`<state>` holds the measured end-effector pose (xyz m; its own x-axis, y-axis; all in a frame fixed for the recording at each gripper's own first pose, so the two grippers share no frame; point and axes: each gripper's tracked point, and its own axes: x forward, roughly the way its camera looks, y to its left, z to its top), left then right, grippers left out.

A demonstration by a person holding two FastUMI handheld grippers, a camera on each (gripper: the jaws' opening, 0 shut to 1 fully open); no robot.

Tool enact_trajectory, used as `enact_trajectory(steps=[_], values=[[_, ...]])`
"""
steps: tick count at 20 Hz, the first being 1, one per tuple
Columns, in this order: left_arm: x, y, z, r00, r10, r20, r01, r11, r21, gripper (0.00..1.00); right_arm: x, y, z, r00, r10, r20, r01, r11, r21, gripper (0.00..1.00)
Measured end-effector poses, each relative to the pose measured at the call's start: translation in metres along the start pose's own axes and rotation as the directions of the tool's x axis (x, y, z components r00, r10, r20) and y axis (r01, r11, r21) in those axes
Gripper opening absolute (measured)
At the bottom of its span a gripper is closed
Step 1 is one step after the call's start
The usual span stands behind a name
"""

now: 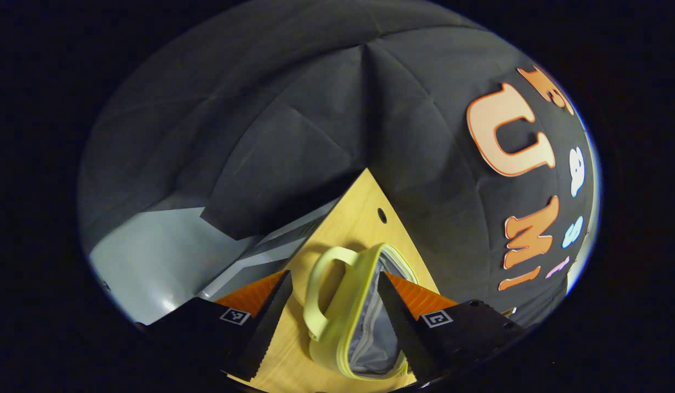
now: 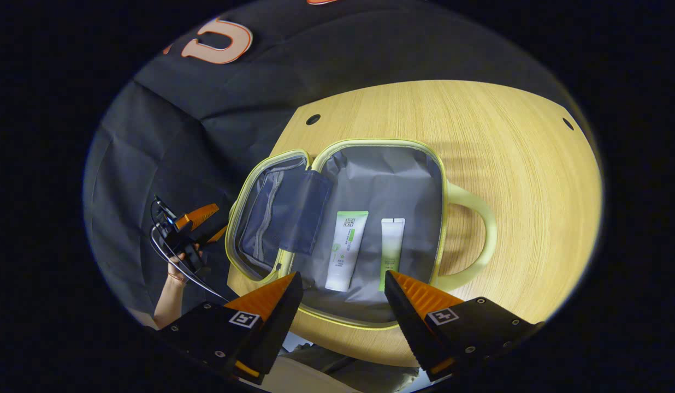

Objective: First open the suitcase, pack the skin care products into it, and then close the suitcase.

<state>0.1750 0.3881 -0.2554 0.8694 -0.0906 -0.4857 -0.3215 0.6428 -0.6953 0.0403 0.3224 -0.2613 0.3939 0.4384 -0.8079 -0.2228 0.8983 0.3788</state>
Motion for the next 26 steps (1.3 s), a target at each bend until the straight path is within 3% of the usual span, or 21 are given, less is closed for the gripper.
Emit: enact_trajectory(steps=[8, 10, 11, 12, 13, 14, 15, 17, 20, 23, 26], values=[[0.040, 0.001, -0.017, 0.994, -0.097, -0.055, 0.094, 0.994, -0.058, 0.92, -0.002, -0.007, -0.009, 1.000, -0.001, -0.013, 0.002, 0.998, 0.057, 0.96], [0.046, 0.016, -0.011, 0.999, -0.016, -0.042, 0.013, 0.998, -0.069, 0.44, -0.005, -0.008, -0.008, 1.000, 0.001, -0.008, 0.000, 0.998, 0.058, 0.96], [0.048, 0.009, -0.018, 0.996, -0.050, -0.067, 0.043, 0.994, -0.101, 0.20, -0.007, -0.009, -0.007, 1.000, 0.003, -0.003, -0.003, 0.998, 0.057, 0.96], [0.046, 0.007, -0.018, 0.996, -0.030, -0.080, 0.019, 0.990, -0.139, 0.21, -0.009, -0.008, -0.007, 1.000, 0.005, 0.001, -0.005, 0.998, 0.056, 0.95], [0.034, 0.001, -0.018, 0.996, -0.032, -0.085, 0.018, 0.987, -0.158, 0.12, -0.014, -0.009, -0.007, 1.000, 0.007, 0.005, -0.008, 0.999, 0.054, 0.96], [0.038, 0.001, -0.019, 0.998, -0.003, -0.069, -0.006, 0.991, -0.136, 0.12, -0.017, -0.010, -0.006, 1.000, 0.010, 0.009, -0.011, 0.999, 0.052, 0.96], [0.036, 0.000, -0.021, 0.997, 0.032, -0.067, -0.038, 0.995, -0.090, 0.05, -0.022, -0.011, -0.005, 1.000, 0.015, 0.016, -0.016, 0.998, 0.053, 0.96], [0.028, -0.012, -0.016, 0.993, 0.099, -0.057, -0.098, 0.995, 0.031, 0.05, -0.031, -0.014, 0.001, 0.999, 0.027, 0.038, -0.029, 0.998, 0.054, 0.95], [0.005, -0.068, -0.001, 0.986, 0.168, -0.006, -0.164, 0.969, 0.183, 0.05, -0.046, -0.023, 0.007, 0.997, 0.036, 0.067, -0.038, 0.999, 0.031, 0.95], [-0.028, -0.122, -0.001, 0.961, 0.272, 0.043, -0.271, 0.907, 0.324, 0.04, -0.067, -0.038, 0.013, 0.995, 0.052, 0.087, -0.051, 0.999, -0.016, 0.95], [-0.045, -0.189, -0.013, 0.942, 0.307, 0.134, -0.333, 0.815, 0.474, 0.04, -0.088, -0.058, 0.014, 0.990, 0.069, 0.122, -0.062, 0.996, -0.060, 0.95]])
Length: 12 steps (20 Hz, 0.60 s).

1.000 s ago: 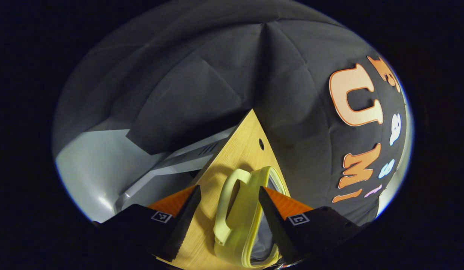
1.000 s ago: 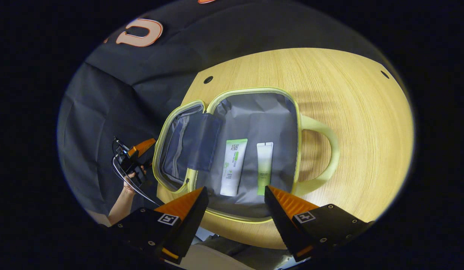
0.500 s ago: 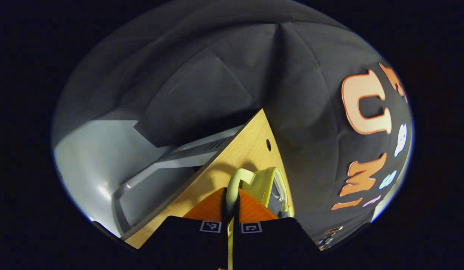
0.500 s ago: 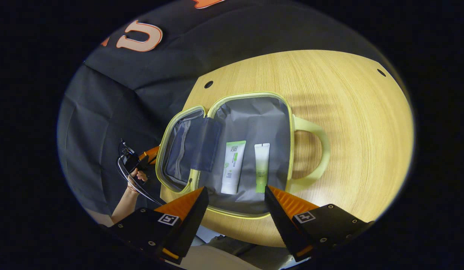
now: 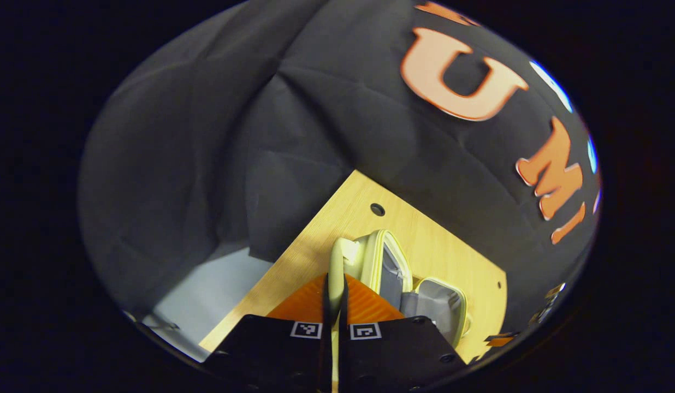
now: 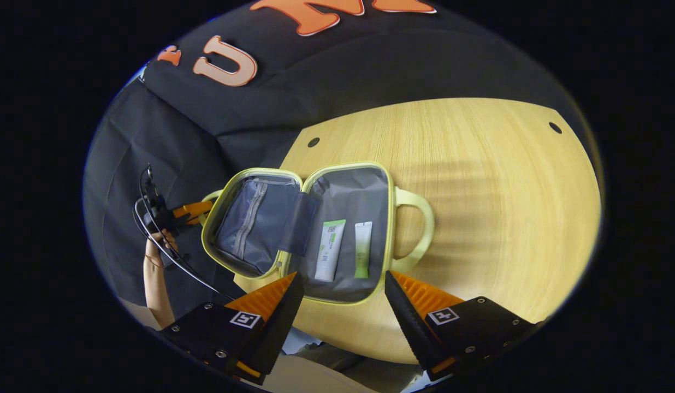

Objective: First open the suitcase, pack the skin care products into it, and then close the suitcase.

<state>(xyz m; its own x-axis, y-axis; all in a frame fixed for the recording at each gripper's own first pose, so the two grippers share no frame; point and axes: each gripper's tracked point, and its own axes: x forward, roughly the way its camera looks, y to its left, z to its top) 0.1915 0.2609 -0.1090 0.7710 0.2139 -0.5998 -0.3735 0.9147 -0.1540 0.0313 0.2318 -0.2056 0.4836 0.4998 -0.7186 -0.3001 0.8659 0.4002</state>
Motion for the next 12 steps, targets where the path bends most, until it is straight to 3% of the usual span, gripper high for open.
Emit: enact_trajectory(steps=[3, 6, 12], values=[[-0.033, -0.059, 0.007, 0.999, 0.011, 0.053, -0.017, 0.992, 0.123, 0.05, -0.032, -0.024, 0.004, 0.999, 0.008, 0.038, -0.007, 1.000, -0.025, 0.95], [-0.059, -0.135, 0.012, 0.996, -0.035, 0.080, 0.017, 0.976, 0.218, 0.04, -0.066, -0.054, -0.001, 0.998, 0.001, 0.066, 0.002, 0.999, -0.038, 0.95], [-0.047, -0.270, -0.024, 0.993, -0.110, 0.044, 0.081, 0.898, 0.433, 0.04, -0.112, -0.111, -0.016, 0.991, -0.031, 0.128, 0.027, 0.999, 0.027, 0.95]])
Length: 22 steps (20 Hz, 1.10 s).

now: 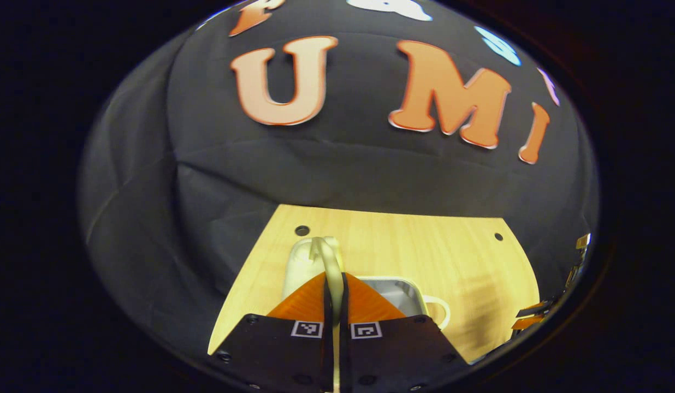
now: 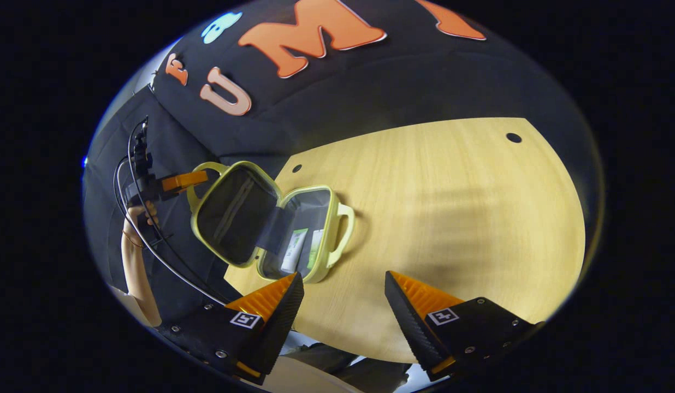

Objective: First open the suitcase, pack the skin care products into it, and then close the suitcase.

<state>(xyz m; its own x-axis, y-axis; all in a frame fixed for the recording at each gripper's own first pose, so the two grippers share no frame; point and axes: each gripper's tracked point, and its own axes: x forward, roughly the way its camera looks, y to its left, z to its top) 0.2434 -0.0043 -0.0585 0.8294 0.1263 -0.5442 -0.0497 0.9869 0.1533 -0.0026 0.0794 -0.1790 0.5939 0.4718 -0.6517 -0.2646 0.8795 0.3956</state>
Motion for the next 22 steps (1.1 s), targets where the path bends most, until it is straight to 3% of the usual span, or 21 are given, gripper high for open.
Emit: enact_trajectory(steps=[4, 8, 12, 15, 19, 20, 22], values=[[0.019, -0.084, -0.014, 0.992, -0.123, -0.032, 0.125, 0.991, 0.041, 0.05, -0.021, -0.028, -0.021, 0.999, -0.042, -0.007, 0.042, 0.998, 0.035, 0.95], [0.059, -0.145, -0.034, 0.991, -0.116, -0.069, 0.131, 0.951, 0.281, 0.05, -0.028, -0.041, -0.018, 0.998, -0.066, 0.022, 0.064, 0.994, 0.088, 0.95], [0.092, -0.207, -0.084, 0.947, -0.233, -0.219, 0.280, 0.936, 0.212, 0.05, -0.022, -0.050, -0.022, 0.995, -0.090, 0.030, 0.086, 0.990, 0.109, 0.95], [0.125, -0.227, -0.100, 0.943, -0.197, -0.267, 0.269, 0.925, 0.269, 0.05, -0.025, -0.052, -0.027, 0.994, -0.101, 0.027, 0.097, 0.985, 0.142, 0.95], [0.161, -0.265, -0.096, 0.934, -0.187, -0.303, 0.268, 0.930, 0.252, 0.05, -0.023, -0.056, -0.029, 0.992, -0.122, 0.031, 0.117, 0.982, 0.148, 0.95], [0.129, -0.221, -0.131, 0.932, -0.184, -0.313, 0.270, 0.927, 0.259, 0.05, -0.022, -0.056, -0.028, 0.992, -0.124, 0.031, 0.118, 0.982, 0.148, 0.95], [0.167, -0.262, -0.114, 0.926, -0.174, -0.335, 0.274, 0.921, 0.278, 0.05, -0.020, -0.056, -0.029, 0.991, -0.126, 0.033, 0.120, 0.981, 0.151, 0.95]])
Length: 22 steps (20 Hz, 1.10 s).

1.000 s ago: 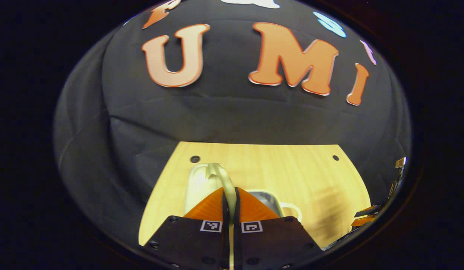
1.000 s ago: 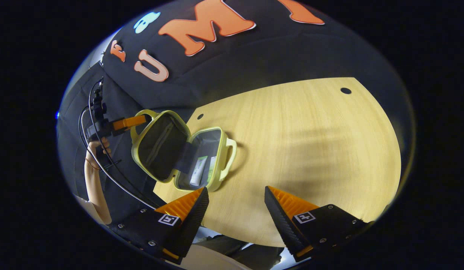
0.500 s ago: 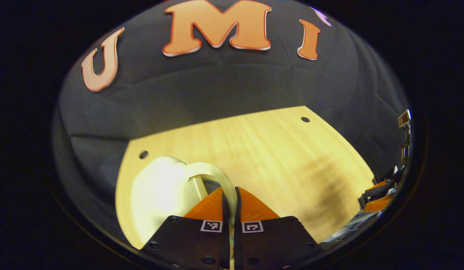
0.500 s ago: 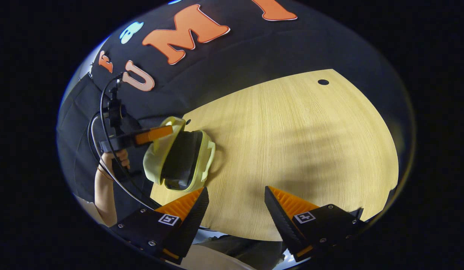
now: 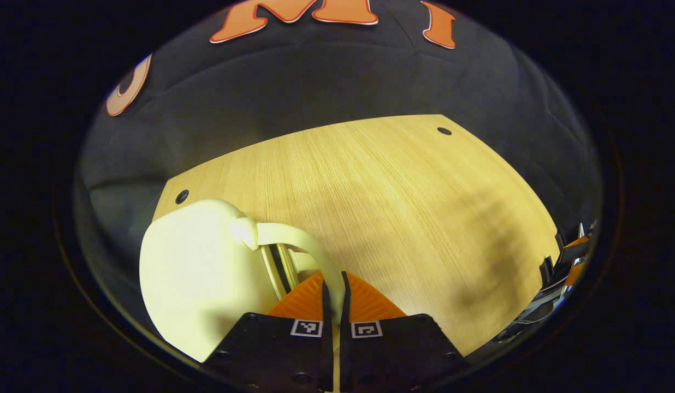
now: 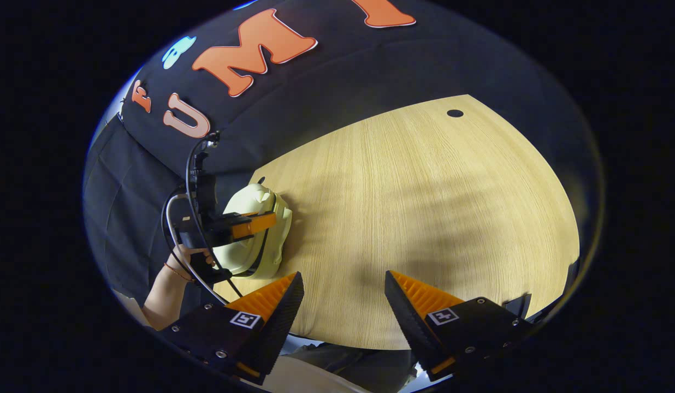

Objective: First open the suitcase, pack the skin care products into it, and then close the suitcase.

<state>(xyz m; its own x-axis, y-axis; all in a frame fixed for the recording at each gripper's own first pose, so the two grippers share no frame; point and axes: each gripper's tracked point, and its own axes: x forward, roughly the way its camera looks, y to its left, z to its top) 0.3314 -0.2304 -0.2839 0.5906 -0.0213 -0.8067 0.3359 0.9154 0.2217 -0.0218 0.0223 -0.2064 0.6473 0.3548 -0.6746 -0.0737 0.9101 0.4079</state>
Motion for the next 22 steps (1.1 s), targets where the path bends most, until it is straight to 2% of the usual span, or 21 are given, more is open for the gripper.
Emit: enact_trajectory(steps=[1, 6, 9, 10, 12, 14, 15, 17, 19, 20, 22], values=[[0.003, -0.004, -0.002, 1.000, 0.005, -0.018, -0.005, 1.000, 0.003, 0.10, 0.000, 0.001, 0.001, 1.000, 0.002, 0.002, -0.002, 1.000, 0.002, 0.95], [0.008, -0.003, -0.002, 0.999, 0.032, 0.008, -0.032, 0.999, 0.034, 0.09, 0.002, 0.000, 0.001, 1.000, -0.010, 0.012, 0.010, 1.000, 0.008, 0.95], [0.001, -0.003, -0.008, 1.000, 0.014, -0.017, -0.014, 1.000, -0.003, 0.24, 0.004, -0.001, 0.003, 0.999, -0.024, 0.022, 0.024, 1.000, 0.011, 0.95], [-0.008, -0.007, -0.011, 1.000, -0.005, -0.015, 0.005, 1.000, -0.020, 0.33, 0.005, 0.000, 0.004, 0.999, -0.029, 0.025, 0.028, 1.000, 0.006, 0.95], [-0.024, -0.018, -0.006, 0.999, -0.038, 0.026, 0.039, 0.998, -0.042, 0.68, 0.008, 0.001, 0.007, 0.999, -0.041, 0.030, 0.042, 0.999, -0.009, 0.96], [-0.042, -0.014, 0.010, 0.997, 0.012, 0.079, -0.009, 0.999, -0.037, 0.93, 0.009, 0.003, 0.015, 0.997, -0.065, 0.049, 0.067, 0.997, -0.034, 0.96], [-0.052, -0.011, 0.020, 0.993, 0.032, 0.117, -0.027, 0.999, -0.044, 0.98, 0.009, 0.003, 0.021, 0.995, -0.082, 0.062, 0.085, 0.995, -0.049, 0.96], [-0.072, -0.009, 0.045, 0.980, 0.057, 0.191, -0.041, 0.996, -0.085, 0.98, 0.010, 0.006, 0.035, 0.989, -0.115, 0.098, 0.123, 0.989, -0.084, 0.96], [-0.096, -0.005, 0.079, 0.956, 0.085, 0.282, -0.044, 0.988, -0.151, 1.00, 0.009, 0.013, 0.053, 0.979, -0.137, 0.152, 0.156, 0.980, -0.122, 0.96], [-0.090, -0.007, 0.073, 0.938, 0.103, 0.332, -0.043, 0.982, -0.182, 0.99, 0.008, 0.016, 0.065, 0.971, -0.145, 0.189, 0.174, 0.974, -0.145, 0.96], [-0.109, 0.000, 0.102, 0.883, 0.170, 0.437, -0.064, 0.967, -0.247, 0.99, -0.003, 0.025, 0.089, 0.951, -0.156, 0.266, 0.211, 0.958, -0.192, 0.96]])
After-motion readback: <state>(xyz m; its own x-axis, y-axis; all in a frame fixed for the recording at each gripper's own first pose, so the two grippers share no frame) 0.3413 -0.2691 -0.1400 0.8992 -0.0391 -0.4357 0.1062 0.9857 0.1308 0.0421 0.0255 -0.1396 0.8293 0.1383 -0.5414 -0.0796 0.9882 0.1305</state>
